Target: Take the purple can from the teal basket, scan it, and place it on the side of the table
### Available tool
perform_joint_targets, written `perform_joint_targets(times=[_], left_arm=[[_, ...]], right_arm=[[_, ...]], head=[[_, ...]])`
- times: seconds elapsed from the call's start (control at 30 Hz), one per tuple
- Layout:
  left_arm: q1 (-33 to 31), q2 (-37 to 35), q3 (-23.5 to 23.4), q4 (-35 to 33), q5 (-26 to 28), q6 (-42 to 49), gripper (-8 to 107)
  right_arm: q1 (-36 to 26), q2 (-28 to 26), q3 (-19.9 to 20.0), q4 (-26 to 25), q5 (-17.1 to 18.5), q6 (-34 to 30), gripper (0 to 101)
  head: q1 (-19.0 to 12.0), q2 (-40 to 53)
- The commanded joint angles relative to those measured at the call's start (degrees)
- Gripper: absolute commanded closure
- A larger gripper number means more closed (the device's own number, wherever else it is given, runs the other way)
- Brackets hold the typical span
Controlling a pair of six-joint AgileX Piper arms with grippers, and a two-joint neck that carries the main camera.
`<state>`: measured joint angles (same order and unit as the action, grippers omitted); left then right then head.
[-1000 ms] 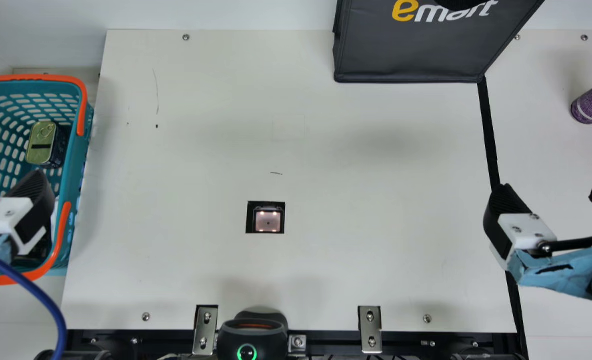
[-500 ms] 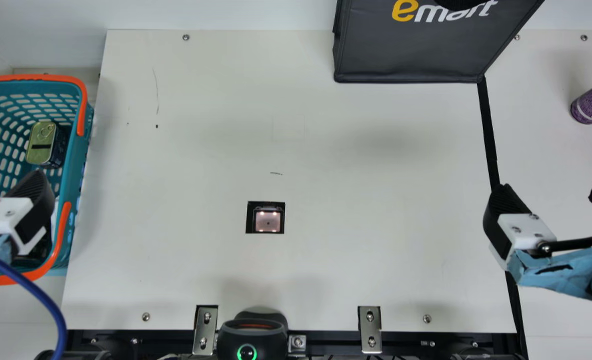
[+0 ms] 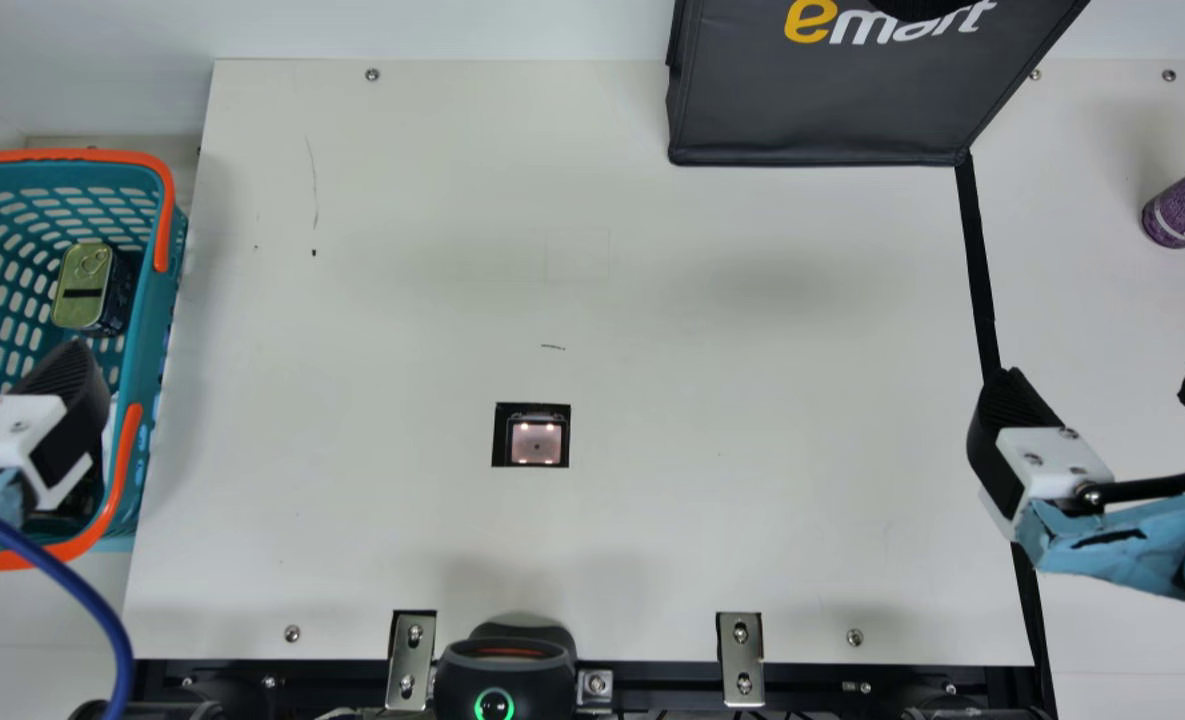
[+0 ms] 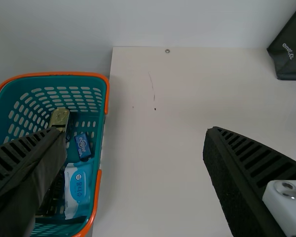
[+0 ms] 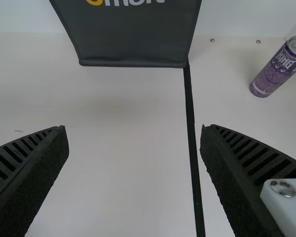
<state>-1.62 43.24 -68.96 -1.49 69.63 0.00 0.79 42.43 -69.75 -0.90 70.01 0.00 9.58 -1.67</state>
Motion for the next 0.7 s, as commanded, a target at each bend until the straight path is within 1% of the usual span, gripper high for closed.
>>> perform_joint_targets(times=[0.0,0.67], left_arm=[[0.0,0.0,0.0,0.0,0.0,0.0,9],[0.0,0.0,0.0,0.0,0.0,0.0,9]], right_arm=[[0.0,0.0,0.0,0.0,0.0,0.0,6],[0.0,0.0,0.0,0.0,0.0,0.0,6]], head=[[-1.7,0.1],[-1.7,0.1]])
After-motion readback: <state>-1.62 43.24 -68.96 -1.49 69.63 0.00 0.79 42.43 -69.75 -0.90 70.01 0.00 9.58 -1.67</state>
